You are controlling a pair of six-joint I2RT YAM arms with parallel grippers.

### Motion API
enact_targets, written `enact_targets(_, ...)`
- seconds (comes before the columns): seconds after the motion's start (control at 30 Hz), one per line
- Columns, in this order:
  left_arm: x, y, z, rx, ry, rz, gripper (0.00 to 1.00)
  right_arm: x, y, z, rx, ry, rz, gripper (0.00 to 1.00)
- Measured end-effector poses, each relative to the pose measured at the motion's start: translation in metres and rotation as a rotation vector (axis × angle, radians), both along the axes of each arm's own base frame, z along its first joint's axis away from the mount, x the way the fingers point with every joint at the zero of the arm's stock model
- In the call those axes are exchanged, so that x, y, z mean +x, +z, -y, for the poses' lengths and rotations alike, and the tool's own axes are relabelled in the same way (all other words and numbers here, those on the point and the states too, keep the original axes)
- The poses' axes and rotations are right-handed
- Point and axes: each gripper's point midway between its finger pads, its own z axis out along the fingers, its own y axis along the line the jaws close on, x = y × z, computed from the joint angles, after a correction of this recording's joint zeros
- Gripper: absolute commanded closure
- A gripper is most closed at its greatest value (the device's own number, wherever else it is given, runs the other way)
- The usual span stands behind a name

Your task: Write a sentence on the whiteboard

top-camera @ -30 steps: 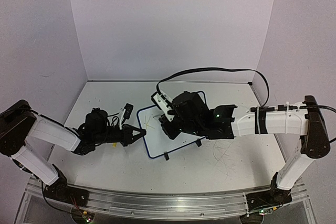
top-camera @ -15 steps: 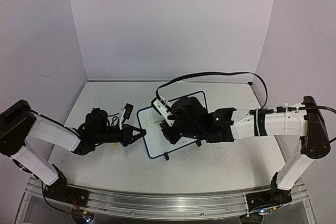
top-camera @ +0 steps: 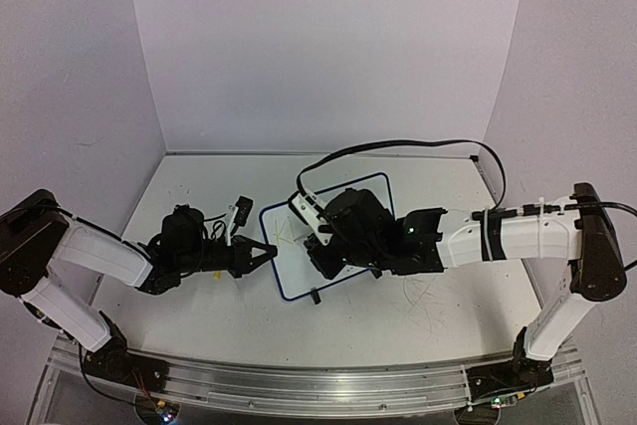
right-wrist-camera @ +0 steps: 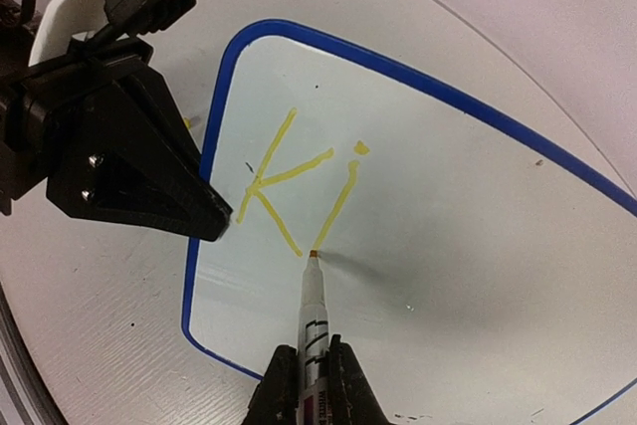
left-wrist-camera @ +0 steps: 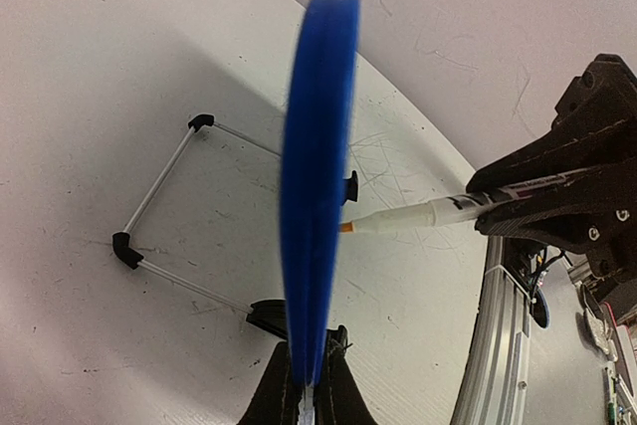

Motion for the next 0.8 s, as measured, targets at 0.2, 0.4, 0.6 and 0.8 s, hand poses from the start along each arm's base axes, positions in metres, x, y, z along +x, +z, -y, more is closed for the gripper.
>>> enact_targets(0.2, 0.000, 0.000, 0.000, 0.000, 0.000, 0.000, 1.00, 0.000, 0.029, 0.001, 0.072, 0.006, 0.024, 1.00)
enact_targets(0.4, 0.000, 0.001, 0.000, 0.001, -0.001, 0.004, 1.00, 0.010, 0.044, 0.004, 0.110, -0.020, 0.053, 1.00)
enact_targets(0.6, -0.001, 0.001, 0.000, 0.004, -0.003, 0.005, 1.00, 0.015, 0.043, 0.006, 0.098, -0.033, 0.066, 1.00)
enact_targets(0.8, -0.001, 0.001, 0.000, 0.004, -0.003, 0.006, 1.00, 0.017, 0.038, 0.003, 0.082, -0.026, 0.070, 1.00)
